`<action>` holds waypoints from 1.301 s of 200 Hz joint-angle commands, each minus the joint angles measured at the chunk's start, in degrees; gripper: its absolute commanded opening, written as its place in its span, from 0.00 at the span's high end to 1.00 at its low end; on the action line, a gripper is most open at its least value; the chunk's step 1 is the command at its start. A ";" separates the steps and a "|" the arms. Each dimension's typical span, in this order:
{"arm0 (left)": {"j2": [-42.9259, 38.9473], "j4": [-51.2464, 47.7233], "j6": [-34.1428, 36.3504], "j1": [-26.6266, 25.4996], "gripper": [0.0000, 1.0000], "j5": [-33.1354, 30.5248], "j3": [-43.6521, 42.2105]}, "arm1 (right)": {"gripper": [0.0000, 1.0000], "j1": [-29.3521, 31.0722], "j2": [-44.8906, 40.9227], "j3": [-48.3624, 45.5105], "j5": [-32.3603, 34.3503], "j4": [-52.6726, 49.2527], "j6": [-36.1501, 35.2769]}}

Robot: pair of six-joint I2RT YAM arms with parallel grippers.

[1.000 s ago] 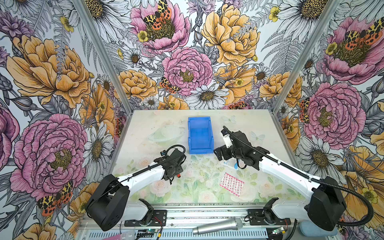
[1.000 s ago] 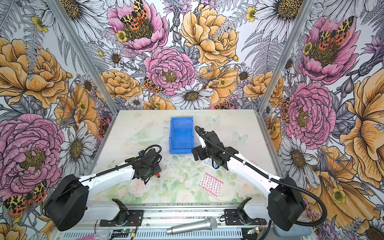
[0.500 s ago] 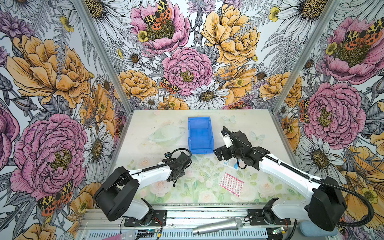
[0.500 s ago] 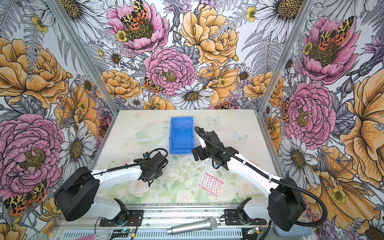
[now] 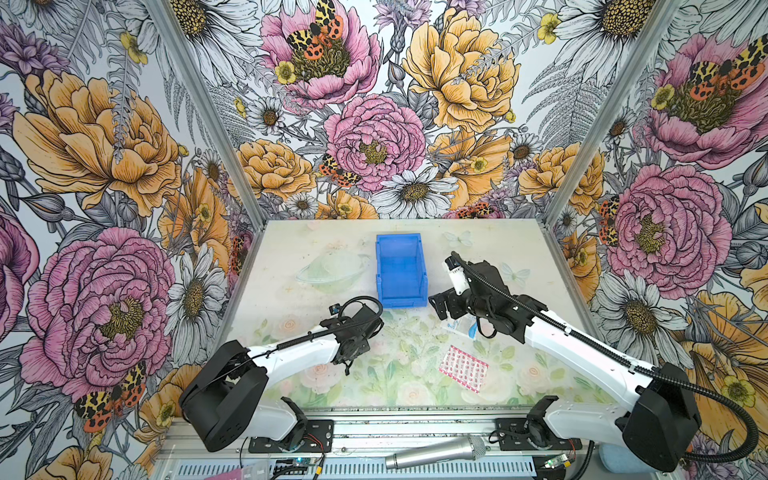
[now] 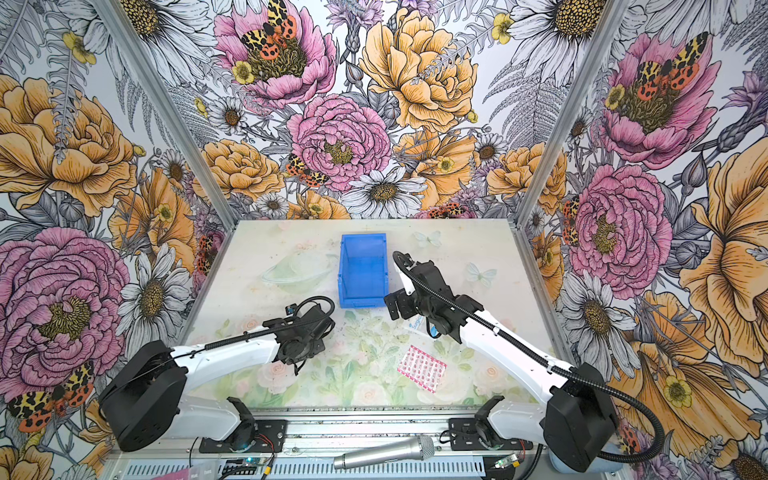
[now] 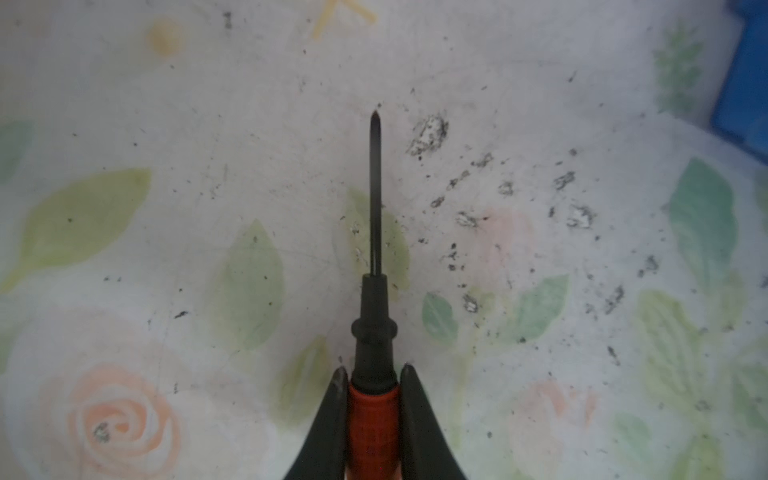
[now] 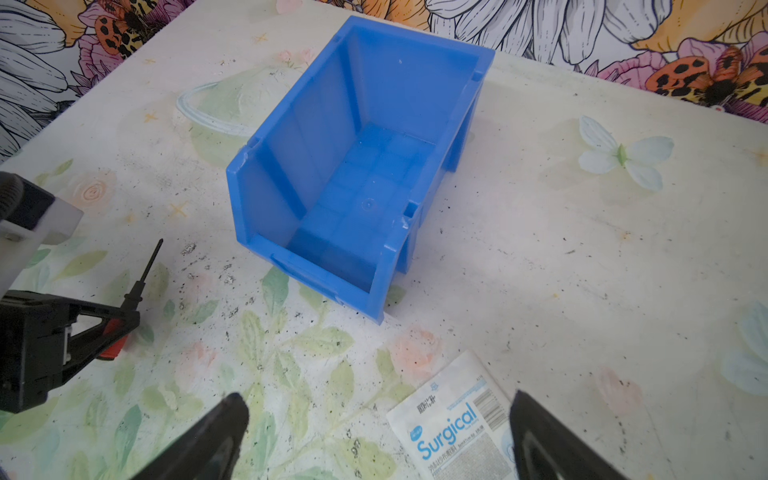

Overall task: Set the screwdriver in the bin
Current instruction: 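Lift the screwdriver with the left gripper and carry it over the blue bin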

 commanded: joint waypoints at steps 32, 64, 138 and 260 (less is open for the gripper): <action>-8.21 -0.61 5.25 0.53 0.94 0.62 1.23 | 0.01 0.02 -0.66 1.38 1.02 0.31 1.03; -8.57 -0.61 9.83 1.62 0.94 1.85 5.77 | 0.01 -0.27 -0.30 2.25 1.20 0.26 1.60; 0.41 -0.43 19.67 3.12 0.93 3.98 22.64 | 0.01 -4.00 2.42 5.53 -0.61 0.59 2.79; 22.42 3.88 26.81 5.34 0.92 12.15 45.38 | 0.01 -9.88 -0.37 2.54 -1.35 0.84 10.98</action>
